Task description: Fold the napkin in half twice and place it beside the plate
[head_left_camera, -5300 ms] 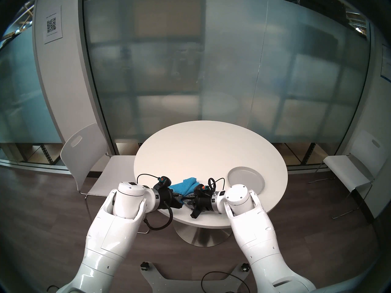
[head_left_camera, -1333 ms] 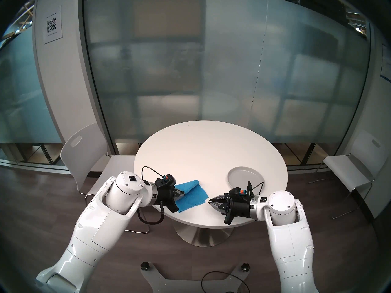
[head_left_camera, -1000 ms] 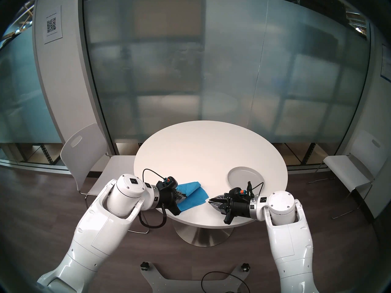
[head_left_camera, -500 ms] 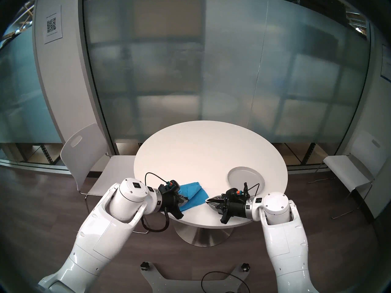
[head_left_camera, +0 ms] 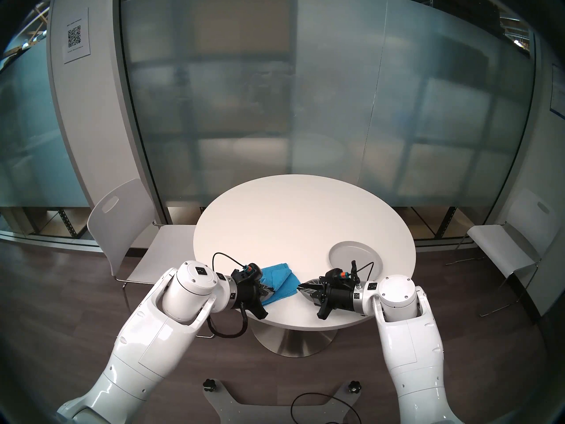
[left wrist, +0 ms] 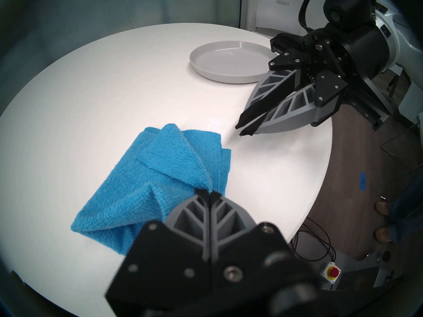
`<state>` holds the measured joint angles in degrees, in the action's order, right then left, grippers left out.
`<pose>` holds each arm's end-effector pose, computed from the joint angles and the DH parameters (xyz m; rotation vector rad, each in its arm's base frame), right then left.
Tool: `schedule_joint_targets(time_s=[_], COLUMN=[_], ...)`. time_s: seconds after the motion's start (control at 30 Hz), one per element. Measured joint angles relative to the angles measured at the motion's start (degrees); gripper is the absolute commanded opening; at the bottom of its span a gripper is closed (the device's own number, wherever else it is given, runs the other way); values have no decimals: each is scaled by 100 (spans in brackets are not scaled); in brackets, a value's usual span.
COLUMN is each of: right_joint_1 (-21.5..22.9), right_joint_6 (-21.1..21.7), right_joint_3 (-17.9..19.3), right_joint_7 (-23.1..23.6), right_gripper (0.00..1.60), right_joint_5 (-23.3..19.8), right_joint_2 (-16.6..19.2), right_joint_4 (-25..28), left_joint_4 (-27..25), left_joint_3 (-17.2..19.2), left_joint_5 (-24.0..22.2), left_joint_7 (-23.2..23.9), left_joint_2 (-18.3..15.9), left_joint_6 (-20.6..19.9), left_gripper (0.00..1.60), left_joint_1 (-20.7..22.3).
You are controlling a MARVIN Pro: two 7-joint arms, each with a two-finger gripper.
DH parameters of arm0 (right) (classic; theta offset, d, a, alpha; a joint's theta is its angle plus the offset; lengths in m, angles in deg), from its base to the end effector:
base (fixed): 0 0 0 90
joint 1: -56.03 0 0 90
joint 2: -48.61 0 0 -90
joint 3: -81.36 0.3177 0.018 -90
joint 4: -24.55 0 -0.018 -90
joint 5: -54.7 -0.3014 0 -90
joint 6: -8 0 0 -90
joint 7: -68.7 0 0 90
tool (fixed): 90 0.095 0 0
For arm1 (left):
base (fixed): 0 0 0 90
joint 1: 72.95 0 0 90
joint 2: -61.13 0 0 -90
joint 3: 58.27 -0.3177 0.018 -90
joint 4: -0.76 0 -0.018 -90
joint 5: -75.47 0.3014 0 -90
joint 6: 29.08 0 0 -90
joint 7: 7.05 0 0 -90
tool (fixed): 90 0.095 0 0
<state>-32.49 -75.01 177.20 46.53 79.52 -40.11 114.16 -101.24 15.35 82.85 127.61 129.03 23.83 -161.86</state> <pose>0.3704 0.0331 -0.3703 -1.9677 -1.2338 -1.2956 0.3534 -0.0370 -0.3422 2.2882 -1.1812 1.0748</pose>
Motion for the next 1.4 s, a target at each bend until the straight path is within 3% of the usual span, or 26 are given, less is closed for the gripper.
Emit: schedule_joint_targets(time_s=[0.87,1.4], right_joint_1=[100,117], right_joint_6=[1,18], right_joint_3=[-46,-98], right_joint_7=[26,37], right_gripper=[76,77], right_joint_5=[5,11], right_joint_2=[-2,-22], right_joint_4=[-92,-83], left_joint_4=[115,461], left_joint_3=[26,-86], left_joint_5=[-29,28], left_joint_7=[-18,-236], left_joint_2=[-152,-34], left_joint_6=[73,314], left_gripper=[0,0], left_joint_1=[-227,-30])
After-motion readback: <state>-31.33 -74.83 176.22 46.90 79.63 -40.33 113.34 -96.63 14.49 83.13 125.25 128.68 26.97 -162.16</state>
